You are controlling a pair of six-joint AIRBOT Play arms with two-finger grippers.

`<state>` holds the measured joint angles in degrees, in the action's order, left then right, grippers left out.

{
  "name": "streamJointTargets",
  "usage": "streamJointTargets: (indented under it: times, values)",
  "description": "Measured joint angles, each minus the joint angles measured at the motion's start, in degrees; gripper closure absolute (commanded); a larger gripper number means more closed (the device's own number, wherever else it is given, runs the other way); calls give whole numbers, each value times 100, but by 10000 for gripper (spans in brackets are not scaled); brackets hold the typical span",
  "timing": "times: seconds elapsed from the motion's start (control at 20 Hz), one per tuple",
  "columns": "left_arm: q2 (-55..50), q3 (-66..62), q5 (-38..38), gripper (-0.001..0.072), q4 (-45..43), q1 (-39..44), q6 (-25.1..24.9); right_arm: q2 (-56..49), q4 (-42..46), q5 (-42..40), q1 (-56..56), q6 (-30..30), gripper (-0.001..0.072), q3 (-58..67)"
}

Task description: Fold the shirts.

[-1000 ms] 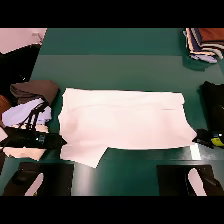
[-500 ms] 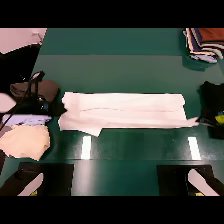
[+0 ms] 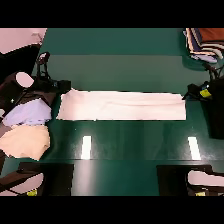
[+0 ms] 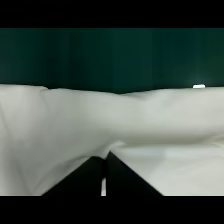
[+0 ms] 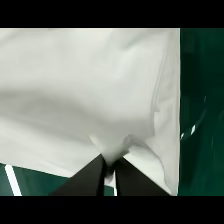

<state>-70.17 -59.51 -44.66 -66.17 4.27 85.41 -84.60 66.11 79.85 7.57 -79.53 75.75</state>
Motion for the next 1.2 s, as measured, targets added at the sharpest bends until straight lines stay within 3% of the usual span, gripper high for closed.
streamJointTargets:
  times: [0.05,0.25,0.3,0.35,0.4,0.65,0.95,1.05,1.15,1.2]
  values:
    - [-39,-31,81,240,7,0,0,-149,-87,-20,-7,2,249,153]
    - [-109,-164,59,240,114,0,4,-411,-278,-13,74,179,249,496]
    - [-118,-216,-9,354,138,0,4,-433,-278,57,162,254,249,531]
    - [-120,-262,-96,584,195,0,9,-450,-293,168,278,354,212,549]
    - [-125,-295,-195,678,251,-2,11,-461,-323,291,407,433,96,549]
    - [-133,-367,-452,683,638,155,-20,-529,-546,439,1172,824,79,-44]
    - [-181,-382,-289,684,813,837,4,-1139,-1716,245,1462,1292,92,-737]
    - [-293,-420,-66,684,890,1047,103,-1300,-1897,236,1331,1390,300,-807]
    - [-509,-562,52,684,986,1235,175,-1357,-1893,61,1187,1515,673,-857]
    - [-649,-675,76,684,1016,1327,197,-1344,-1858,0,1132,1572,694,-872]
